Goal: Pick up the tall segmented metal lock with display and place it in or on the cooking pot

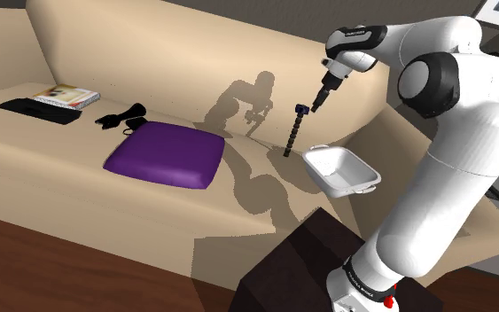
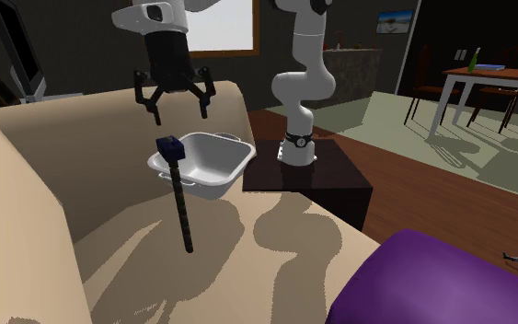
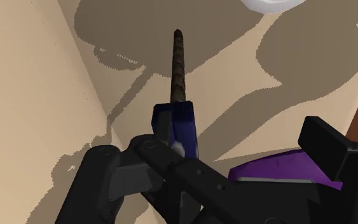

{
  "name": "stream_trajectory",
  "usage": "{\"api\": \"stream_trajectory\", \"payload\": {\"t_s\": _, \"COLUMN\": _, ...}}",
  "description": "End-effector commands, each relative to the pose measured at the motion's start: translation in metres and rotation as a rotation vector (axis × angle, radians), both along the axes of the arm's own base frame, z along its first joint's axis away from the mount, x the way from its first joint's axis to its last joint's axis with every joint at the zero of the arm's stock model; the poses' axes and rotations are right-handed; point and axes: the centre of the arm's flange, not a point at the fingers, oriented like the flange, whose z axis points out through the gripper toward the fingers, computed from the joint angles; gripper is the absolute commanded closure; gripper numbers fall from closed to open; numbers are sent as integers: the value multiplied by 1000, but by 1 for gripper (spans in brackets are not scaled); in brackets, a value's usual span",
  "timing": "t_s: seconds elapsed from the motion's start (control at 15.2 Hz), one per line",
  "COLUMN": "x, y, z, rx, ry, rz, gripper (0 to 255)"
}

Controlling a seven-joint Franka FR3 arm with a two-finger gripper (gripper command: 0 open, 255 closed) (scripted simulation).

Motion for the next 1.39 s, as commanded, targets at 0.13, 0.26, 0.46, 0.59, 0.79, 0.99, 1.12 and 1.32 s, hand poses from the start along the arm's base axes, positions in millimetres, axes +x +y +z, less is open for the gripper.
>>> {"api": "stream_trajectory", "payload": {"t_s": 0.13, "x": 28, "y": -35, "z": -15, "rx": 16, "ry": -19, "rz": 35, "gripper": 0}}
{"api": "stream_trajectory", "payload": {"t_s": 0.26, "x": 30, "y": -33, "z": -26, "rx": 16, "ry": -19, "rz": 35, "gripper": 0}}
{"api": "stream_trajectory", "payload": {"t_s": 0.46, "x": 33, "y": -32, "z": -41, "rx": 16, "ry": -19, "rz": 35, "gripper": 0}}
{"api": "stream_trajectory", "payload": {"t_s": 0.59, "x": 35, "y": -30, "z": -51, "rx": 16, "ry": -19, "rz": 35, "gripper": 0}}
{"api": "stream_trajectory", "payload": {"t_s": 0.79, "x": 36, "y": -30, "z": -54, "rx": 16, "ry": -19, "rz": 35, "gripper": 0}}
{"api": "stream_trajectory", "payload": {"t_s": 0.99, "x": 36, "y": -30, "z": -54, "rx": 16, "ry": -19, "rz": 35, "gripper": 0}}
{"api": "stream_trajectory", "payload": {"t_s": 1.12, "x": 36, "y": -30, "z": -54, "rx": 16, "ry": -19, "rz": 35, "gripper": 0}}
{"api": "stream_trajectory", "payload": {"t_s": 1.32, "x": 36, "y": -30, "z": -54, "rx": 16, "ry": -19, "rz": 35, "gripper": 255}}
